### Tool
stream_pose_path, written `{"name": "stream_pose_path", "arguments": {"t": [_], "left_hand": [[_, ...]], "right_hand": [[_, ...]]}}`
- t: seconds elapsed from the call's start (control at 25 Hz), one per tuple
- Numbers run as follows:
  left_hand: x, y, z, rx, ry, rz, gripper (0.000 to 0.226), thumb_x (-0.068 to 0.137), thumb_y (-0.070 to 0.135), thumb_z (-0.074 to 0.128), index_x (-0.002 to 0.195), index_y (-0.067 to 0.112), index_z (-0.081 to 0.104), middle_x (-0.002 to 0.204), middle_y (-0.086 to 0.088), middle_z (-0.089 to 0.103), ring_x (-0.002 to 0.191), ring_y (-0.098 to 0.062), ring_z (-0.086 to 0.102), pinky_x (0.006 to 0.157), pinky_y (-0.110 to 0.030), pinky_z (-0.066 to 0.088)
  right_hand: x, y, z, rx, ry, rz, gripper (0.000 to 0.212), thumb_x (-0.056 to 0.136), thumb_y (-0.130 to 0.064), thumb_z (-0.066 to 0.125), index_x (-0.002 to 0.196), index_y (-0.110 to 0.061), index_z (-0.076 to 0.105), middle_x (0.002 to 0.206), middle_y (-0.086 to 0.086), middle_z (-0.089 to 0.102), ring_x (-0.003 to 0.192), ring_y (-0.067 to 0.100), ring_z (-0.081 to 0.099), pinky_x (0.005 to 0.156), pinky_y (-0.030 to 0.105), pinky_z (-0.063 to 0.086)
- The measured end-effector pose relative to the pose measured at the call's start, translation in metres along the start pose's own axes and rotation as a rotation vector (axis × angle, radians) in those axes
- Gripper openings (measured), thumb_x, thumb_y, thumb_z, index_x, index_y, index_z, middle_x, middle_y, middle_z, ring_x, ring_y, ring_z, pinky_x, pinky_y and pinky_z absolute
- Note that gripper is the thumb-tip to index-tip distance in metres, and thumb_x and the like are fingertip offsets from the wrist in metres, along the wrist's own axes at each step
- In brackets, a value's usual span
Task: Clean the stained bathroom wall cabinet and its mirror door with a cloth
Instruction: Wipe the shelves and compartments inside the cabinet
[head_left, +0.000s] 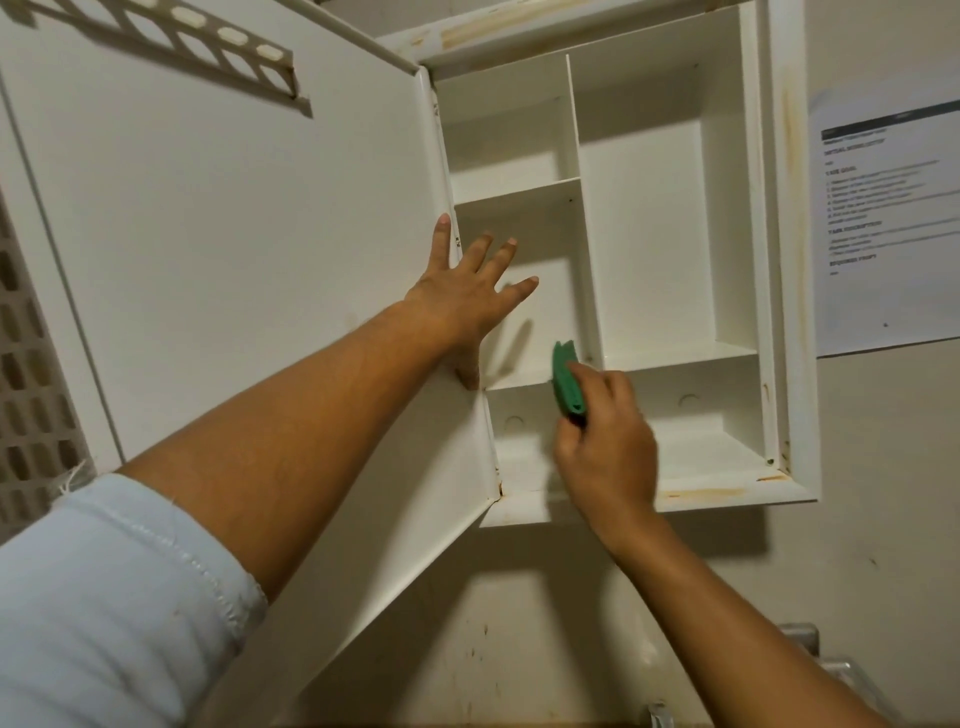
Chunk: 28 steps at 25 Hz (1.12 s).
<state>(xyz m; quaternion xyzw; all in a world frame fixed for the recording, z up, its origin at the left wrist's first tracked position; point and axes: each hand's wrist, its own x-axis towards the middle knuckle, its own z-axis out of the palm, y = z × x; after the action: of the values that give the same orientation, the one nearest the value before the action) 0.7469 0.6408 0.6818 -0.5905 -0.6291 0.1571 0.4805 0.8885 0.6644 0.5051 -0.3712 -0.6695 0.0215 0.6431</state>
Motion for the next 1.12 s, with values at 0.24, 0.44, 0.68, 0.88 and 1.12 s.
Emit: {"name": "stream_pose_path", "arguments": {"t": [0.24, 0.44, 0.68, 0.88, 1.12], "left_hand": [[-0.001, -0.003, 0.001, 0.017, 0.000, 0.015, 0.141, 0.063, 0.070, 0.083, 0.162, 0.032, -0.011, 0.168, -0.018, -0.019, 0.155, -0.040, -0.014, 0.113, -0.078, -0.007], [-0.003, -0.002, -0.005, 0.041, -0.028, 0.015, 0.143, 0.060, 0.072, 0.082, 0.162, 0.031, -0.010, 0.168, -0.018, -0.018, 0.155, -0.041, -0.012, 0.114, -0.076, -0.007], [-0.005, -0.007, 0.000, 0.061, 0.028, -0.042, 0.147, 0.056, 0.082, 0.077, 0.162, 0.030, -0.010, 0.168, -0.018, -0.016, 0.155, -0.043, -0.011, 0.117, -0.072, -0.005], [0.002, -0.007, 0.002, 0.071, 0.027, -0.027, 0.146, 0.055, 0.082, 0.077, 0.162, 0.032, -0.010, 0.168, -0.017, -0.016, 0.155, -0.041, -0.011, 0.115, -0.074, -0.007], [0.003, -0.007, 0.004, 0.069, 0.044, -0.007, 0.145, 0.055, 0.083, 0.076, 0.162, 0.033, -0.008, 0.169, -0.015, -0.014, 0.156, -0.039, -0.009, 0.114, -0.076, -0.008]], "right_hand": [[0.003, -0.023, 0.052, 0.175, -0.205, -0.002, 0.047, 0.091, -0.003, 0.058, 0.136, -0.017, 0.062, 0.121, -0.002, 0.055, 0.099, 0.019, 0.060, 0.083, 0.027, 0.053], [0.007, 0.011, 0.013, 0.540, -0.124, 0.374, 0.035, 0.086, -0.001, 0.056, 0.109, -0.021, 0.074, 0.098, -0.003, 0.072, 0.094, 0.014, 0.068, 0.081, 0.037, 0.060], [0.004, 0.039, 0.005, 0.918, 0.354, 1.047, 0.033, 0.082, 0.002, 0.064, 0.108, -0.016, 0.069, 0.099, 0.004, 0.070, 0.092, 0.026, 0.069, 0.067, 0.033, 0.056], [0.025, -0.024, 0.069, 1.170, 0.165, 1.100, 0.039, 0.086, 0.007, 0.059, 0.110, -0.022, 0.065, 0.099, 0.004, 0.072, 0.088, 0.024, 0.071, 0.073, 0.036, 0.063], [0.042, 0.004, 0.052, 1.403, -0.045, 1.282, 0.020, 0.093, 0.002, 0.057, 0.111, -0.002, 0.064, 0.112, 0.021, 0.069, 0.099, 0.035, 0.069, 0.081, 0.048, 0.060]]}}
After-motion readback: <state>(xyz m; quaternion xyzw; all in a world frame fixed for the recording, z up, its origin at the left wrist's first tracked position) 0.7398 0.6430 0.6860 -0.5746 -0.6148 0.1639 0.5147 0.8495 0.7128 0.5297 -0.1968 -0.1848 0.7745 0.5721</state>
